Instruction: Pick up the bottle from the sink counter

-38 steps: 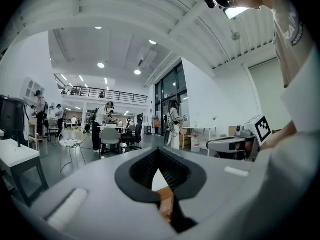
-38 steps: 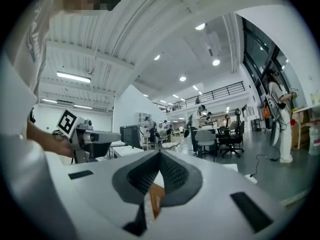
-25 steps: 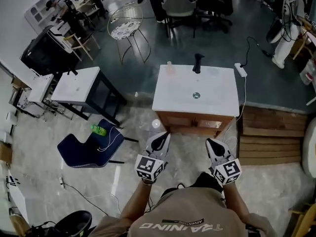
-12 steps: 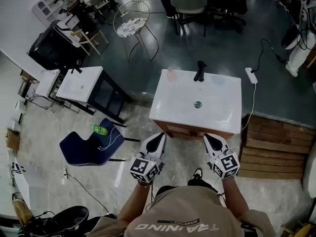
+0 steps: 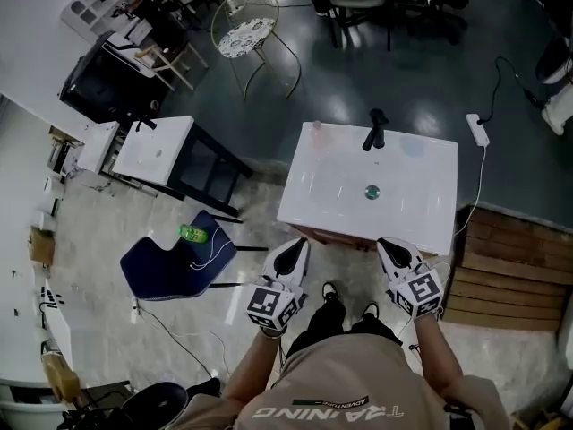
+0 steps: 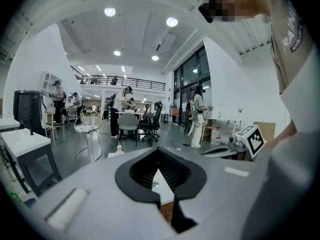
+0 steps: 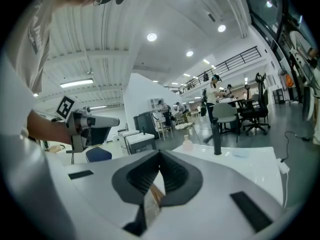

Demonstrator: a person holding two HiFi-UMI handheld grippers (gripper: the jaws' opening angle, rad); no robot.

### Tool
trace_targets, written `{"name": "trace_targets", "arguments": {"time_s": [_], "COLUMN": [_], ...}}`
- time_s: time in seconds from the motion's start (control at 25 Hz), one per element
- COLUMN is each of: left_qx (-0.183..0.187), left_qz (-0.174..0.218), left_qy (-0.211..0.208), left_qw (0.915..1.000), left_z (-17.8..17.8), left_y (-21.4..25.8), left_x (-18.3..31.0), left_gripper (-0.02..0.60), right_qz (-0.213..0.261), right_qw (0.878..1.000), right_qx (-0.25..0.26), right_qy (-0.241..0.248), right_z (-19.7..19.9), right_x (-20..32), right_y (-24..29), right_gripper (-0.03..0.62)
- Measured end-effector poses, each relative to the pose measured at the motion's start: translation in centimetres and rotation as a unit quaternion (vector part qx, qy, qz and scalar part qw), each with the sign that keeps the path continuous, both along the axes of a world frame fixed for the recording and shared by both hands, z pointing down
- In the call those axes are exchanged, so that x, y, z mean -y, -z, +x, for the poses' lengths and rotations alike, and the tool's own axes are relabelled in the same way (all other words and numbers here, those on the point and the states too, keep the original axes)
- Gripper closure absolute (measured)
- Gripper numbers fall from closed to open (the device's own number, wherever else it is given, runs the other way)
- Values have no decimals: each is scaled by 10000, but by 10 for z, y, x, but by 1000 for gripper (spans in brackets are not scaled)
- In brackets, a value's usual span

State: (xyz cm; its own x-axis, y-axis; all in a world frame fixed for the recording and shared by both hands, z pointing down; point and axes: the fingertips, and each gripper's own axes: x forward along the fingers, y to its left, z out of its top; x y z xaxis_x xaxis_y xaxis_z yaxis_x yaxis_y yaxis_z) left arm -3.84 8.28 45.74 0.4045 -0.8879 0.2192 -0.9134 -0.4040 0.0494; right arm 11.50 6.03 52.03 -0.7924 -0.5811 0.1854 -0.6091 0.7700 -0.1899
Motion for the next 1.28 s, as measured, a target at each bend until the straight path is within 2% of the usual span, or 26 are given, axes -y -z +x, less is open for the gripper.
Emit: {"name": "trace_targets", "arguments": {"time_s": [0.2, 0.4, 0.64, 0.8, 0.96, 1.08, 1.28], "left_qx": [30, -59, 108, 33, -50, -189, -354], "left_qz": [68, 121, 605, 589, 424, 308, 176], "left_qy": [-230, -615, -1098, -1231, -1233, -1222, -1175], "left_qw": [9997, 9980, 9921, 9906, 9914, 9918, 9923], "left_z": [-7, -26, -50, -77, -93, -95, -100], "left_y": [-9, -1, 24, 14, 3, -4, -23], "left_x": [26, 53, 93, 108, 124, 134, 146], "left_gripper": [574, 574, 574, 574, 574, 574, 574], "right_qz": [8, 151, 456, 554, 399, 289, 369], "right_qw": [10000, 9996, 9965, 9942, 9950, 9955, 9938], "right_qx": [-53, -17, -88, -80, -200, -301, -521], "right_qy": [-42, -248, -688, -918, -897, -853, -915], "right_z": [-16, -43, -68, -93, -117, -120, -118], "right_x": [18, 25, 66, 78, 82, 89, 107], "right_y": [0, 28, 52, 61, 57, 54, 49], "right_gripper": [586, 586, 586, 586, 586, 586, 586]}}
